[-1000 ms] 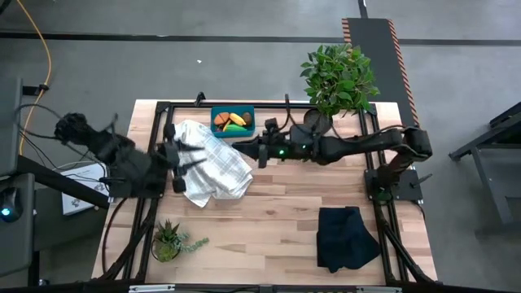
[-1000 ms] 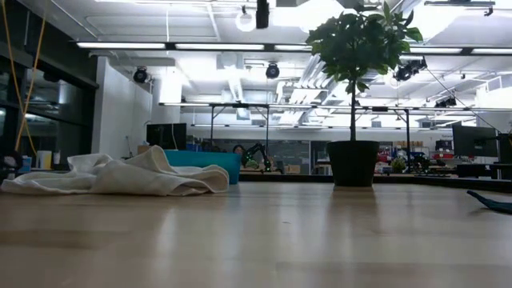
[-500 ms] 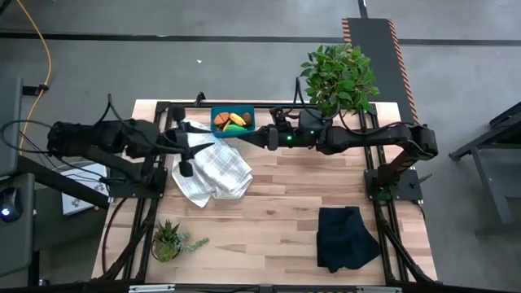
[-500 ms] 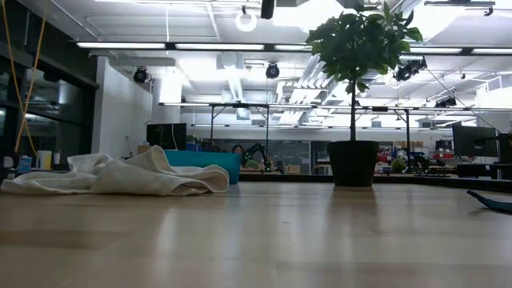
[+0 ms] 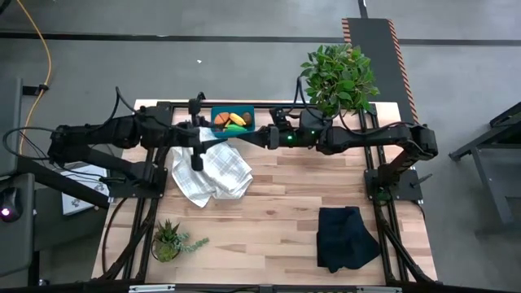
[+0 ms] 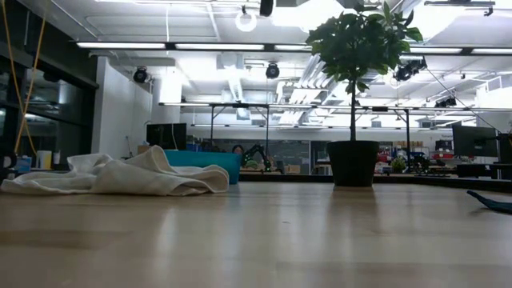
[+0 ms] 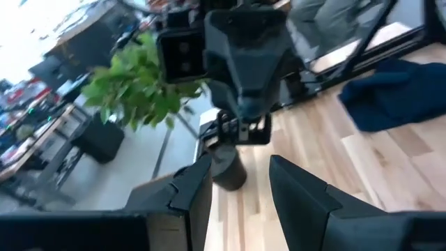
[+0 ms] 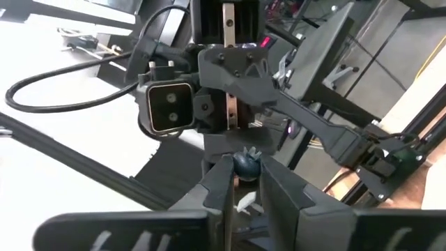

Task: Pick and placing Produce into tupperware
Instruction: Put the blackberry into the blue bin

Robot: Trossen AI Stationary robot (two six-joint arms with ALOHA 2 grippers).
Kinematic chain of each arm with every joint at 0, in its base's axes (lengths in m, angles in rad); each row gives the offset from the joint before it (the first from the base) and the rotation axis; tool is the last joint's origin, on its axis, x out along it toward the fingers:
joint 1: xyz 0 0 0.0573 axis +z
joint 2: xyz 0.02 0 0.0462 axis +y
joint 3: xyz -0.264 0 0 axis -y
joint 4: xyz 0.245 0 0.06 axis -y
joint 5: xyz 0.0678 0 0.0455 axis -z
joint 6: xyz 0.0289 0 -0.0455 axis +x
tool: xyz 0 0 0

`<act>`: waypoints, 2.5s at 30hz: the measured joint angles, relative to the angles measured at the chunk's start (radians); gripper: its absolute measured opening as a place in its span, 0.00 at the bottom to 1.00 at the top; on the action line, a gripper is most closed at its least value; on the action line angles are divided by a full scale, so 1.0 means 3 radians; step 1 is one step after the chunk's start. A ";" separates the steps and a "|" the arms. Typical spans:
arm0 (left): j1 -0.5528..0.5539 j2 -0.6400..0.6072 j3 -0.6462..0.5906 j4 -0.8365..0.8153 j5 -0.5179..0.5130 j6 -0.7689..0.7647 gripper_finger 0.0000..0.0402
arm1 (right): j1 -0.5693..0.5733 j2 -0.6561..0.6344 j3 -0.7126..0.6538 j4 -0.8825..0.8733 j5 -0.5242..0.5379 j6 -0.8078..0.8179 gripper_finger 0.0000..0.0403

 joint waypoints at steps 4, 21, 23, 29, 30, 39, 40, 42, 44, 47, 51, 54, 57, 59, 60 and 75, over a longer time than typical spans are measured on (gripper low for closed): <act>-0.0003 0.0056 0.0000 0.0011 0.0084 0.0069 0.33 | 0.0013 0.0001 0.0000 -0.0048 -0.0032 0.0003 0.11; -0.0002 0.0179 0.0000 0.0212 0.0119 0.0055 0.33 | 0.0011 0.0001 0.0000 -0.0114 -0.0074 0.0007 0.11; -0.0002 0.0179 0.0000 0.0212 0.0184 0.0056 0.33 | 0.0011 0.0001 0.0000 -0.0115 -0.0081 0.0007 0.11; -0.0002 0.0263 -0.0002 0.0224 0.0196 0.0042 0.33 | 0.0011 0.0003 0.0000 -0.0132 -0.0087 0.0006 0.11; -0.0002 0.0269 0.0000 0.0248 0.0197 0.0042 0.33 | 0.0011 0.0003 0.0000 -0.0132 -0.0099 0.0005 0.11; -0.0002 0.0293 0.0000 0.0353 0.0197 0.0053 0.33 | 0.0011 0.0003 0.0000 -0.0142 -0.0104 -0.0001 0.11; -0.0002 0.0293 0.0000 0.0351 0.0197 0.0053 0.33 | 0.0011 0.0003 0.0000 -0.0144 -0.0104 -0.0003 0.11; -0.0002 0.0292 0.0000 0.0350 0.0197 0.0052 0.33 | 0.0011 0.0003 0.0000 -0.0146 -0.0104 -0.0003 0.11; -0.0002 0.0292 0.0000 0.0351 0.0206 0.0052 0.33 | 0.0011 0.0003 0.0000 -0.0151 -0.0103 -0.0003 0.11; -0.0002 0.0292 0.0000 0.0352 0.0265 0.0023 0.33 | 0.0011 0.0003 0.0000 -0.0151 -0.0102 -0.0004 0.11; -0.0002 0.0292 0.0000 0.0352 0.0272 0.0018 0.33 | 0.0011 0.0003 0.0000 -0.0152 -0.0102 -0.0006 0.11; -0.0002 0.0292 0.0000 0.0352 0.0272 0.0018 0.33 | 0.0012 0.0003 0.0000 -0.0156 -0.0102 -0.0012 0.11; -0.0002 0.0292 0.0000 0.0352 0.0272 0.0018 0.33 | 0.0011 0.0003 0.0000 -0.0165 -0.0101 -0.0019 0.11; -0.0002 0.0293 0.0000 0.0352 0.0272 0.0017 0.33 | 0.0012 0.0003 0.0000 -0.0170 -0.0101 -0.0020 0.11; -0.0002 0.0303 0.0000 0.0356 0.0272 0.0017 0.33 | 0.0011 0.0003 0.0000 -0.0178 -0.0101 -0.0020 0.11; -0.0002 0.0354 -0.0001 0.0359 0.0273 0.0016 0.33 | 0.0012 0.0004 0.0000 -0.0199 -0.0100 -0.0031 0.11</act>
